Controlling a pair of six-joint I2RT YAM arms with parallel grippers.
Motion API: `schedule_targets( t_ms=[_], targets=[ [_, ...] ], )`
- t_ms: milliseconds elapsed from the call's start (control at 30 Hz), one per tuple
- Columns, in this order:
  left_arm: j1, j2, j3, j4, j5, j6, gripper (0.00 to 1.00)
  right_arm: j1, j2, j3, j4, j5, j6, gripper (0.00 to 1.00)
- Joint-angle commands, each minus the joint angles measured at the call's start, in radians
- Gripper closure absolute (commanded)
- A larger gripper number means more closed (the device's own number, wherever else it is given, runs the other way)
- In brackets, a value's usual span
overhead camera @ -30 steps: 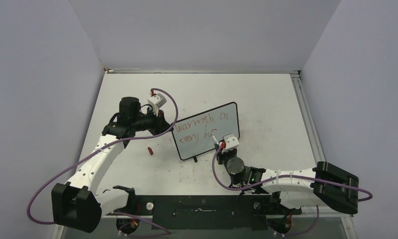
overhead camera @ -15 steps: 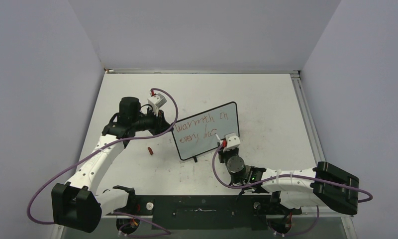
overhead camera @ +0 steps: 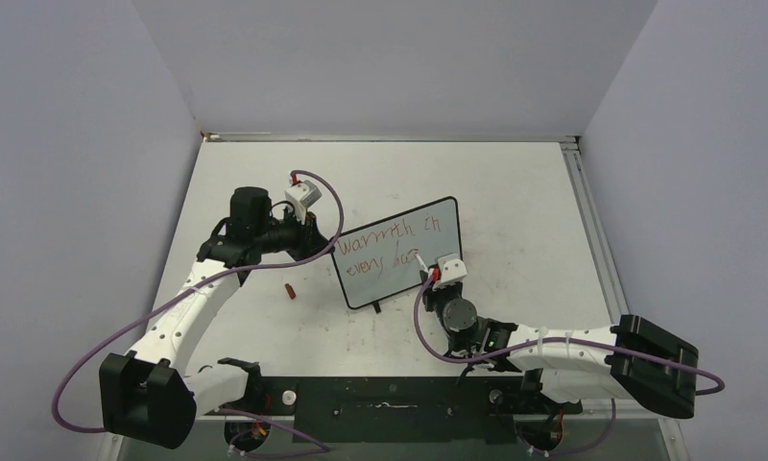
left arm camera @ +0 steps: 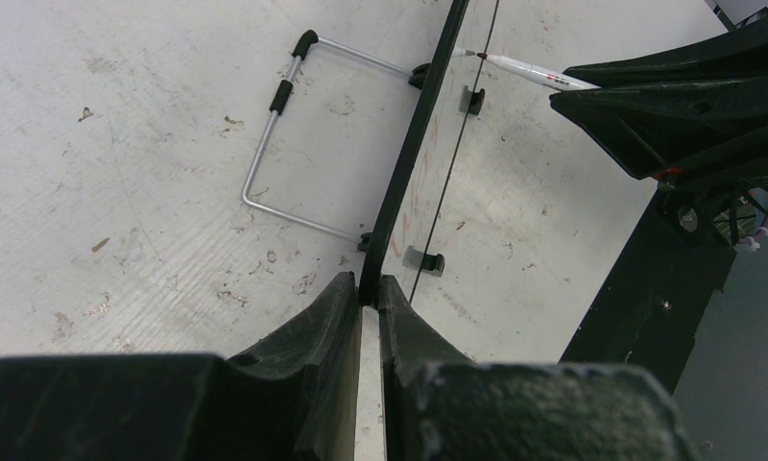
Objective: Write a sentence on the whiteboard
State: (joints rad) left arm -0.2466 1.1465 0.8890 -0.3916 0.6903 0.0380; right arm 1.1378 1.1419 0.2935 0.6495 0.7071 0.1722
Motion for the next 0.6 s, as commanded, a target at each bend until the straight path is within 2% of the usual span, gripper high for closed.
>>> schedule_targets(
  t_ms=[0, 300, 567],
  targets=[
    [0.004, 0.005, -0.009, -0.037, -0.028, 0.018, 1.00, -0.014, -0.006, 0.017, 0.056, -0.005, -0.013, 0.95],
    [0.004, 0.008, -0.008, -0.038, -0.026, 0.018, 1.00, -0.024, 0.024, 0.025, 0.076, -0.023, -0.027, 0.95],
    [0.004, 0.007, -0.007, -0.038, -0.025, 0.018, 1.00, -0.017, 0.029, -0.004, 0.008, -0.021, 0.058, 0.95]
  ],
)
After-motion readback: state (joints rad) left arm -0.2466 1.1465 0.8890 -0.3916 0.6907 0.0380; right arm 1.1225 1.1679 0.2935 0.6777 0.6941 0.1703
